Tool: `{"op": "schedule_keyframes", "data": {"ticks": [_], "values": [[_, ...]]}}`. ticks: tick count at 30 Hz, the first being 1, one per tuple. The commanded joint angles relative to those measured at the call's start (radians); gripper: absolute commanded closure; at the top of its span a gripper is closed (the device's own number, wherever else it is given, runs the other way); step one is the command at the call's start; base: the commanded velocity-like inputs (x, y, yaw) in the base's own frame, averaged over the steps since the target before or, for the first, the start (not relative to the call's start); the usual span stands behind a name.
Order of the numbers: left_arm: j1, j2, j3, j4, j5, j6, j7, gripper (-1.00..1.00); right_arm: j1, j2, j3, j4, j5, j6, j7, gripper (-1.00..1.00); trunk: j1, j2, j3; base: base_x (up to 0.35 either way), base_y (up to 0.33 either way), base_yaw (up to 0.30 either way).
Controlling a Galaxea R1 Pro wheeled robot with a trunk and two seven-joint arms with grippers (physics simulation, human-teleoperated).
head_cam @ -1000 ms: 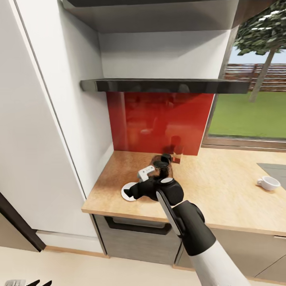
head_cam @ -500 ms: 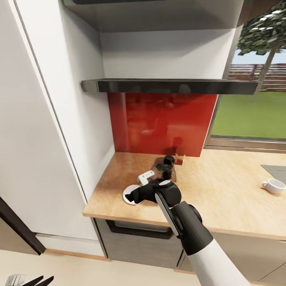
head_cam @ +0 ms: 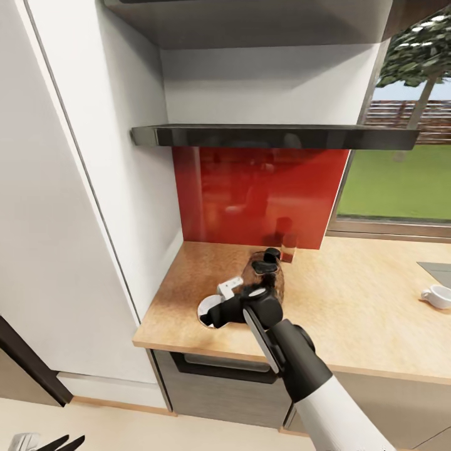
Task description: Set up a coffee station on the kitchen countertop: keep the coffee maker on the countertop, move the bottle of coffee from the kitchen shelf to the counter next to the coffee maker, place a paper coffee filter on top of the coffee maker, put the saucer next to the coffee maker with the coffee cup on the saucer, and place the electric kettle next to the coffee maker.
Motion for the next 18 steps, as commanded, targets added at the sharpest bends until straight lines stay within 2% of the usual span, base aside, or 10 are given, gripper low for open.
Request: {"op": "schedule_keyframes", "data": {"ticks": [1,6,8,13,15,18], "values": [[-0.001,0.001,0.002,0.0,0.002,0.011,-0.025,-1.0,-0.001,0.0,0.0,0.006,0.002,0.004,0.002,-1.0,0.001,-0.002,-0.002,0.0,0.0,0.0],[-0.001,0.001,0.005,0.0,0.002,0.023,-0.063,-1.0,-0.001,0.0,0.0,0.013,0.002,0.004,0.002,-1.0,0.001,-0.002,-0.002,0.0,0.0,0.0],[-0.002,0.002,0.006,-0.001,0.014,0.027,-0.067,-1.0,-0.001,0.0,-0.001,0.015,0.003,0.004,0.002,-1.0,0.001,-0.002,-0.002,0.0,0.0,0.0],[-0.004,0.001,-0.005,-0.005,0.134,0.065,-0.071,-1.0,-0.001,0.0,0.0,0.06,0.002,0.004,0.002,-1.0,0.001,-0.002,-0.002,0.0,0.0,0.0],[-0.006,0.0,-0.006,-0.006,0.158,0.081,-0.071,-1.0,-0.001,0.0,0.0,0.069,0.002,0.004,0.002,-1.0,0.001,-0.002,-0.002,0.0,0.0,0.0],[-0.018,-0.001,-0.006,-0.006,0.173,0.104,-0.071,-1.0,-0.001,0.0,0.0,0.074,0.002,0.004,0.002,-1.0,0.001,-0.002,-0.002,0.0,0.0,0.0]]}}
